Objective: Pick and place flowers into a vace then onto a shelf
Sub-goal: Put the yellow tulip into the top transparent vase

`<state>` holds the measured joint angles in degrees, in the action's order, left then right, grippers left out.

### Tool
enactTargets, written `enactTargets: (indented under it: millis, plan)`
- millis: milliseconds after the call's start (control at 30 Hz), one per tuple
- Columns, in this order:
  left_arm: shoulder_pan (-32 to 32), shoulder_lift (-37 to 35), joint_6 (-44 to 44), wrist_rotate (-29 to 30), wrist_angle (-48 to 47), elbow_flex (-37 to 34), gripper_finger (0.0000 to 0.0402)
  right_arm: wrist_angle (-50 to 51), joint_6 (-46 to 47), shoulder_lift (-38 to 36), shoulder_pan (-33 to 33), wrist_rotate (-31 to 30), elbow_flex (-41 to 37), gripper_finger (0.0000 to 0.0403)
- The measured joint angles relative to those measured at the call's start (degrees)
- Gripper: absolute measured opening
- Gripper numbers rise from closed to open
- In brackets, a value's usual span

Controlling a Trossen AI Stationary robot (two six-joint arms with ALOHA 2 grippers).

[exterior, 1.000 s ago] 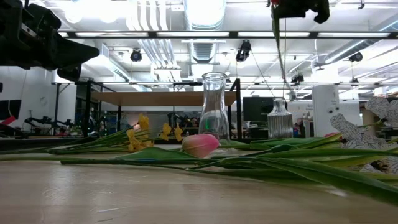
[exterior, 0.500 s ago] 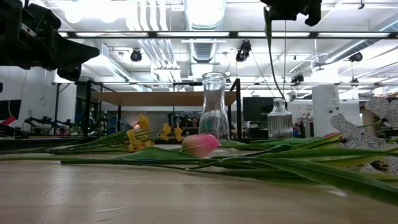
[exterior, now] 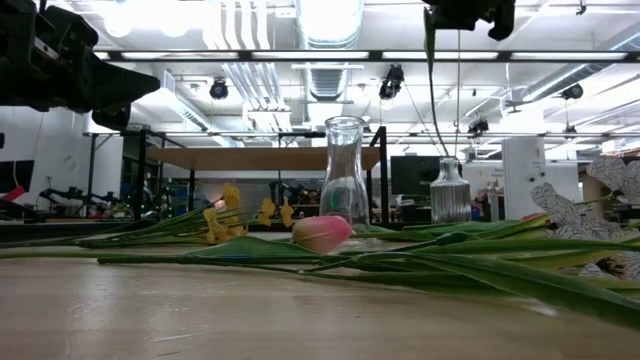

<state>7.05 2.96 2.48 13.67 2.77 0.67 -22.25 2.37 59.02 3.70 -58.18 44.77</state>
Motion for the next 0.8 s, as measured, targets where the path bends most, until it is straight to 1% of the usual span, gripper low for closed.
enactTargets:
  millis: [433,633,800]
  plan:
    - [-0.01,0.01,0.00,0.00,-0.01,0.00,0.0002,0.93,0.18,3.08,-0.04,0.14,-0.35,0.0012]
    - [-0.02,0.00,0.00,0.00,-0.01,0.00,0.0002,0.94,1.90,4.86,-0.04,-0.28,-2.66,0.0012]
    - [-0.01,0.02,0.00,0.01,-0.01,0.00,0.0002,0.74,5.20,4.07,-0.04,-0.33,-6.20,0.0012]
